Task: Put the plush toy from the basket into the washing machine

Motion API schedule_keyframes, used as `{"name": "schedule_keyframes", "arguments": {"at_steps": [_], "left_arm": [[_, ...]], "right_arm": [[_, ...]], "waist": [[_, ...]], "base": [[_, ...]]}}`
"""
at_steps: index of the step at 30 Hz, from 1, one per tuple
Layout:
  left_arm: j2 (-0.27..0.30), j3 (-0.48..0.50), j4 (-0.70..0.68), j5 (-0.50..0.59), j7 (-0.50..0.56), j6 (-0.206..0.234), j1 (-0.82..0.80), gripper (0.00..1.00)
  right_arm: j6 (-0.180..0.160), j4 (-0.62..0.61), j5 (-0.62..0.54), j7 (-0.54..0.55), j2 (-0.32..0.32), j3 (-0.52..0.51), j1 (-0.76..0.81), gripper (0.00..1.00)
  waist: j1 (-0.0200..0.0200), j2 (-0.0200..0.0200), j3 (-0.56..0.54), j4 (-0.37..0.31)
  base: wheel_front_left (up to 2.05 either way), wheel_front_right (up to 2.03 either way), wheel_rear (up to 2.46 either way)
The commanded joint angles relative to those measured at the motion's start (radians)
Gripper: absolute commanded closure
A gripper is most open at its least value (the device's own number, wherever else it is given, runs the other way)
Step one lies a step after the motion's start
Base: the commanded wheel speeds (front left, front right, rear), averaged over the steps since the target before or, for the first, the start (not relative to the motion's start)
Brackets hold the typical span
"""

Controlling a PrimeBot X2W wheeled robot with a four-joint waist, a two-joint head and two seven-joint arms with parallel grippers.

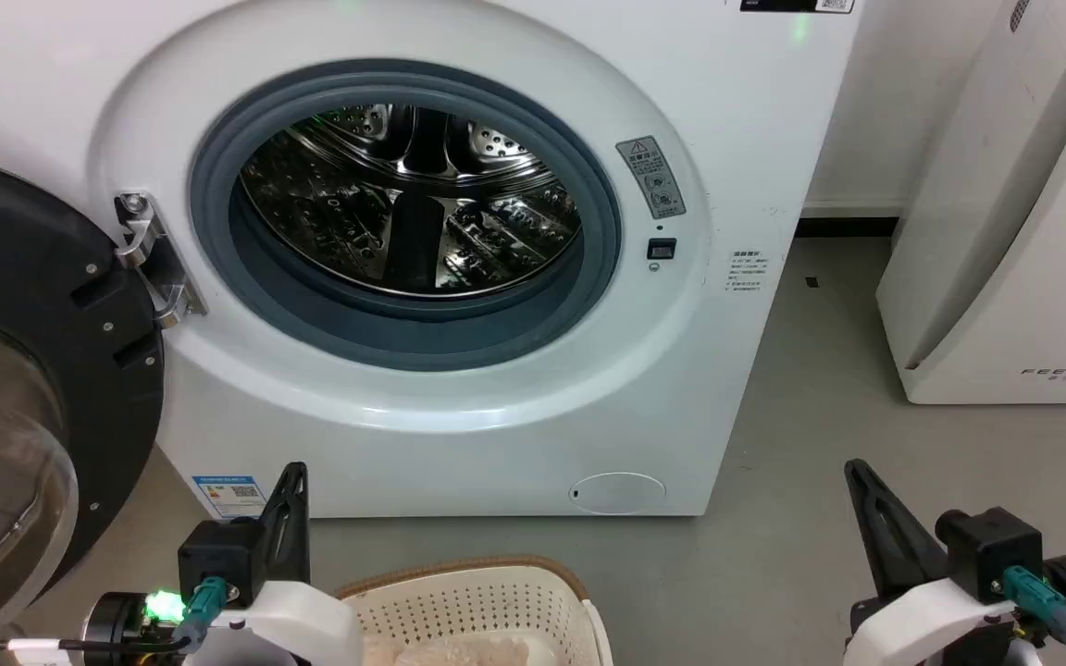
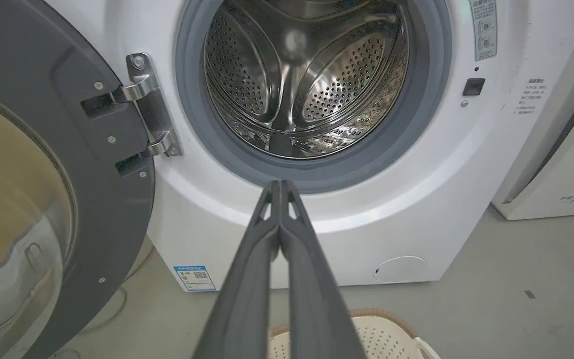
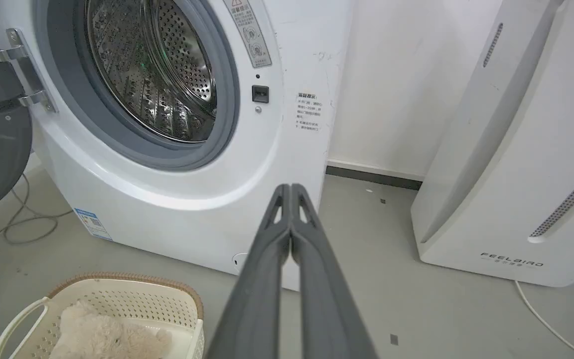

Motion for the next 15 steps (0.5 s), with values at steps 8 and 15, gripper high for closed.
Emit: {"name": "schedule_keyframes", "arguments": {"at_steps": [8,15], "left_arm": [[0.000,-0.005,0.003,-0.003,-0.006,0.003,0.002,0.00],[0.000,-0.016,0.015,-0.012,-0.021,0.006,0.005,0.00]], "right_arm": [[0.000,0.002,0.006,-0.006,0.000,0.000,0.002,0.00],[0.000,0.003,0.017,-0.021,0.000,-0.004,0.006,0.00]], "waist": [[0.0000,0.0000,0.000,-0.001],[0.0000,0.0000,0.001,-0.003]], "base": [[0.00,0.00,0.00],[0.00,0.00,0.00]]}}
